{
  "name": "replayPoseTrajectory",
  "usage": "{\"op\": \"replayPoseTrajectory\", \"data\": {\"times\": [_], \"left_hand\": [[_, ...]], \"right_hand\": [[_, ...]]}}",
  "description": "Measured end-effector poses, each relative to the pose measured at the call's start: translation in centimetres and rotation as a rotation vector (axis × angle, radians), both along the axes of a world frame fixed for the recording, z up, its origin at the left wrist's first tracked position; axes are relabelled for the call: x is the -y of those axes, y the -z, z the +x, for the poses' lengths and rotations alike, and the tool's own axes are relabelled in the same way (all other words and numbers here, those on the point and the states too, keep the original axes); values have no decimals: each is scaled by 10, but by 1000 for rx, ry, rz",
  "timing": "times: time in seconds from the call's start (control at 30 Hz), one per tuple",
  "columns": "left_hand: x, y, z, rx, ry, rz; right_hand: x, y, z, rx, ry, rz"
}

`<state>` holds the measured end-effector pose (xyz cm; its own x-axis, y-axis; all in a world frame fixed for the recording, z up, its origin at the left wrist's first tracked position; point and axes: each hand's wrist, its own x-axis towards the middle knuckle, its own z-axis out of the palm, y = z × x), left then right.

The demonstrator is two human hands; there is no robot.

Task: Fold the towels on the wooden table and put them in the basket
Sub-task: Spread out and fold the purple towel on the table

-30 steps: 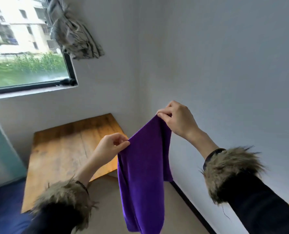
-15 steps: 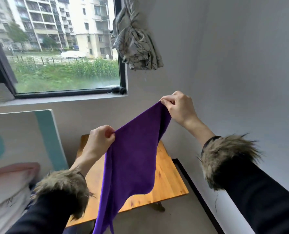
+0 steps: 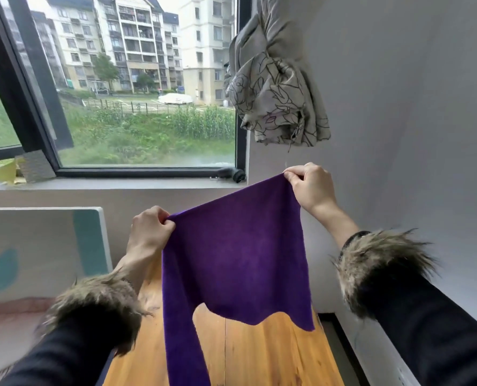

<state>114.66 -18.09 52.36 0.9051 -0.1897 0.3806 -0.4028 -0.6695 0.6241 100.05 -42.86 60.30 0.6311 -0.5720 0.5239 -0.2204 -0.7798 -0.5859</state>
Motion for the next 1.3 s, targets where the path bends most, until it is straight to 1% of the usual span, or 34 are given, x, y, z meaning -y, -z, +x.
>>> {"op": "replayPoseTrajectory", "data": {"times": [0.07,0.2,0.33,0.4,0.47,0.57,0.7,0.8,0.9,0.97,1.07,1.13,1.2,1.23,1.3], "left_hand": [[14,-1,21,-24,-1,-17],[46,1,64,6,31,1],[73,3,105,3,101,-6],[80,11,118,-29,161,-18],[86,29,126,-94,227,-16],[91,75,122,-202,291,48],[96,157,97,-329,409,202],[99,225,69,-459,477,346],[99,283,39,-624,549,488],[100,309,23,-695,619,598],[99,341,-6,-753,735,759],[98,359,-23,-801,798,793],[97,372,-32,-846,843,770],[96,377,-35,-862,840,736],[94,383,-34,-880,759,602]], "right_hand": [[18,8,22,-46,21,3],[53,28,64,-112,64,20],[84,48,101,-73,81,61],[95,63,112,-68,96,75],[102,85,116,-106,109,97],[109,134,110,-259,107,152],[114,218,88,-461,69,213],[110,286,60,-693,0,179],[104,345,28,-931,-76,238],[100,375,8,-1071,-107,288],[90,416,-22,-1287,-149,354],[82,433,-36,-1409,-191,380],[72,442,-41,-1443,-210,380],[68,446,-39,-1416,-205,380],[59,453,-30,-1309,-195,343]]}}
